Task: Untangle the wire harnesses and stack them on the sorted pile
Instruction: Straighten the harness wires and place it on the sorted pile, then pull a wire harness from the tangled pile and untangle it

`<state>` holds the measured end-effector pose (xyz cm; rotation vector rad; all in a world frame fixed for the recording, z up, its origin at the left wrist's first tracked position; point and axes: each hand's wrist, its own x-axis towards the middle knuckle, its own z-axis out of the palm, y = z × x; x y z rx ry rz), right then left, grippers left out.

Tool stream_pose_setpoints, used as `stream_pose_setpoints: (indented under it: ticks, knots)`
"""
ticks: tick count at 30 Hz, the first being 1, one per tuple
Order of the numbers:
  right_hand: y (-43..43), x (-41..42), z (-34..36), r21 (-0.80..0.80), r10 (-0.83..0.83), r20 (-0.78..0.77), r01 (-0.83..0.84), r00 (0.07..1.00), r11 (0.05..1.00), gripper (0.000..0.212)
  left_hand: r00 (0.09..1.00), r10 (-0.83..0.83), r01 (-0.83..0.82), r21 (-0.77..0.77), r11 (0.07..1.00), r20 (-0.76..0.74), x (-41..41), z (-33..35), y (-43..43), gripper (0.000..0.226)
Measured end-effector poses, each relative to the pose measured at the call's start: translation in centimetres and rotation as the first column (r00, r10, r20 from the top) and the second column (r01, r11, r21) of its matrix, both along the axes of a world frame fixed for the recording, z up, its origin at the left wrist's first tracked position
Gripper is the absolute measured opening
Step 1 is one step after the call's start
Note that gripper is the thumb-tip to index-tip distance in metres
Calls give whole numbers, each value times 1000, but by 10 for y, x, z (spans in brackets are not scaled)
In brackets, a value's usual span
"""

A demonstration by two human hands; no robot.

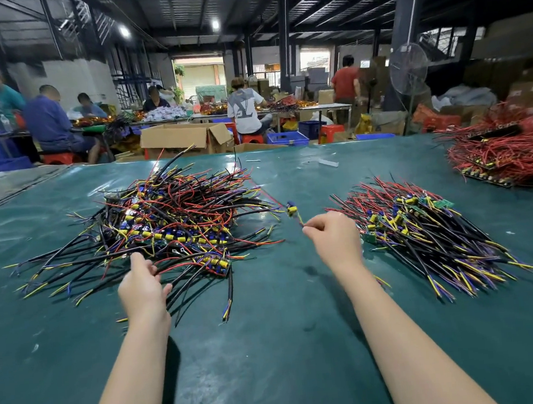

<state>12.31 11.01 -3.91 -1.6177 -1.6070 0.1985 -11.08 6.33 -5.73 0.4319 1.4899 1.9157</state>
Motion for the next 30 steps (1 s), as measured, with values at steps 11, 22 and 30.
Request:
stream_pose_setpoints:
  ticks: [11,22,30]
  knots:
    - [46,85,64,75,-466,367,474,805,877,27,953,-107,85,-91,992,-285,11,-7,6,17]
    - [30,33,7,59,-255,223,248,941,967,38,563,-336,74,-359,931,-755,17,-7,8,23]
    - [-15,-49,-36,-145,318,43,-309,947,940,31,330,-449,90,-446,890,-830,40,-12,6,25]
